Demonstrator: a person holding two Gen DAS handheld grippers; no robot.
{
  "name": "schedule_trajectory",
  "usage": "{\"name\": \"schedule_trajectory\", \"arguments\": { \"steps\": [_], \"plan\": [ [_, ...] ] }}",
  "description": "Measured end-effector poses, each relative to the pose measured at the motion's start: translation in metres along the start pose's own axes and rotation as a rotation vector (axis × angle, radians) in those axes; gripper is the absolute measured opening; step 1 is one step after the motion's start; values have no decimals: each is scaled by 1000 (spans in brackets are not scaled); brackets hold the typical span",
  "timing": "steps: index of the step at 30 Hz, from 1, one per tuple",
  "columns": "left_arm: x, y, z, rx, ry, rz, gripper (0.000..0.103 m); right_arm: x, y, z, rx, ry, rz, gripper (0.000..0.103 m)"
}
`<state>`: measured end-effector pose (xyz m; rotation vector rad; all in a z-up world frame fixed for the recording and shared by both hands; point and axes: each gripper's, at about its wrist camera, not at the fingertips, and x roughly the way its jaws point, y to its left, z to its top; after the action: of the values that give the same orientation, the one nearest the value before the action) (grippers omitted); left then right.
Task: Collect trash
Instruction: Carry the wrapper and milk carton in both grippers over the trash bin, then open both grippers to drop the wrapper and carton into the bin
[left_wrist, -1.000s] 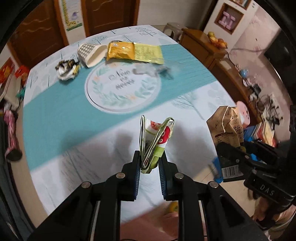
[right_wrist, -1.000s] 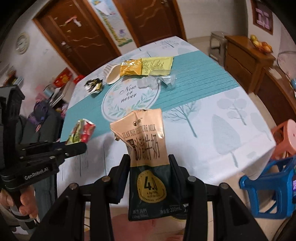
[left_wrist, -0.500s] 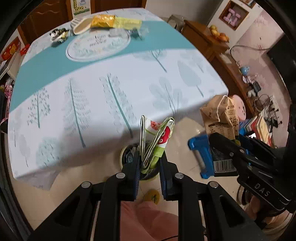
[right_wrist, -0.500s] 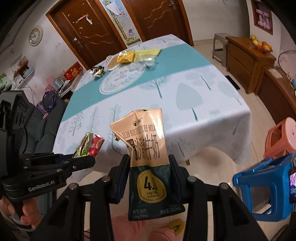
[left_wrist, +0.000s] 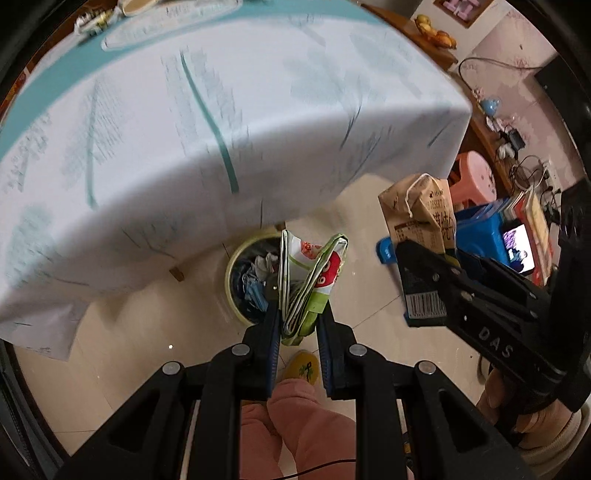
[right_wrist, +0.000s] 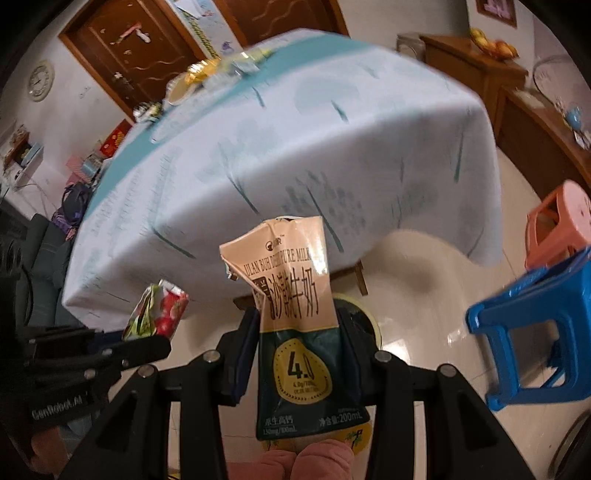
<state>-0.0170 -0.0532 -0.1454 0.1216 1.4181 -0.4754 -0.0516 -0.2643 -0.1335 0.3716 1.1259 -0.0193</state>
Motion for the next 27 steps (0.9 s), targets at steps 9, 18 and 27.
{"name": "schedule_trajectory", "arguments": {
  "steps": [9, 18, 27],
  "plan": [
    [110, 21, -22, -63, 42, -3, 17, 97, -39, -43, 88, 118, -39, 42],
    [213, 40, -26, -93, 49, -17, 21, 197, -63, -74, 123, 192, -20, 43],
    [277, 56, -29, -101, 21, -8, 57, 266, -75, -84, 115, 245, -20, 44]
  ]
}}
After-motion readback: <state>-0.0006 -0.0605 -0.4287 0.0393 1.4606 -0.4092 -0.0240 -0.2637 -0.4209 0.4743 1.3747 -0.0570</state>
